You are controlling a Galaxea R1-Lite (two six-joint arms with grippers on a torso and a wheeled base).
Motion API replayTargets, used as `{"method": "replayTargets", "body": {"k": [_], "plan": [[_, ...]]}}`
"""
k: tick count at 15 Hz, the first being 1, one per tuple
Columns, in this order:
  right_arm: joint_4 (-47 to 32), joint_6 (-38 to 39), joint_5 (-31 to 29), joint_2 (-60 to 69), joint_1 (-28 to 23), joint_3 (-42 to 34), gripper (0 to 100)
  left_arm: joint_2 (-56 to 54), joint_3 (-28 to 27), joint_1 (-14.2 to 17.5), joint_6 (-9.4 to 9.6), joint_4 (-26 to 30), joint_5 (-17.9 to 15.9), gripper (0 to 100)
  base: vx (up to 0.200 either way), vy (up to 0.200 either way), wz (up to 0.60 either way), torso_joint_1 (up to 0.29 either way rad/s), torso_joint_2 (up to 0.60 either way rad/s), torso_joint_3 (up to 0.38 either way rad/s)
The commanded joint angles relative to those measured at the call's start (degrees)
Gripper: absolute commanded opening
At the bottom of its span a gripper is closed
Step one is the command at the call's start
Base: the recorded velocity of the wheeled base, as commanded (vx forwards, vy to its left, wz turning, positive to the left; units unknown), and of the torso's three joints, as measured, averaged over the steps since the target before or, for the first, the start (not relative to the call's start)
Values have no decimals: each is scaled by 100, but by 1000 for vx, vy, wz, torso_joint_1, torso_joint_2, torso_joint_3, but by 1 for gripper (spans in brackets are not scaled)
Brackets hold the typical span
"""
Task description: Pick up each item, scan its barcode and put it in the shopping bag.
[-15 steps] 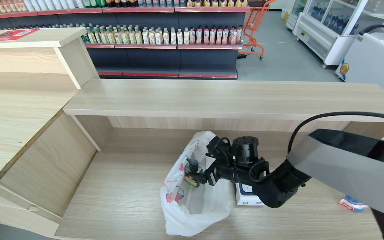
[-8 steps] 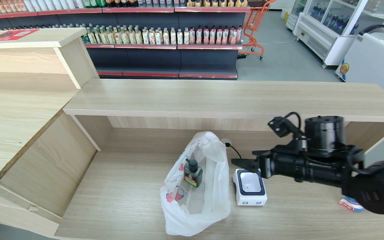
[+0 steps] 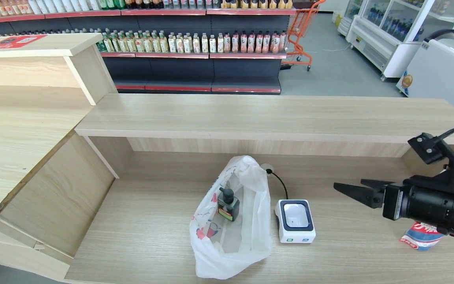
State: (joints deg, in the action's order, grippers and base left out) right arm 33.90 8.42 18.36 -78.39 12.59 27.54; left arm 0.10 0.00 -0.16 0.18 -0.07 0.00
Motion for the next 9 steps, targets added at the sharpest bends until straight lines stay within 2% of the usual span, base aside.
{"method": "replayTargets", "body": {"k": [1, 9], "plan": [[20, 72, 1, 78, -20, -3, 100, -1, 0, -2, -1, -1, 0, 100, 0, 0, 0, 0, 0, 0], [2, 397, -25, 60, -222, -82, 100, -1, 0, -2, -1, -1, 0, 100, 0, 0, 0, 0, 0, 0]]}}
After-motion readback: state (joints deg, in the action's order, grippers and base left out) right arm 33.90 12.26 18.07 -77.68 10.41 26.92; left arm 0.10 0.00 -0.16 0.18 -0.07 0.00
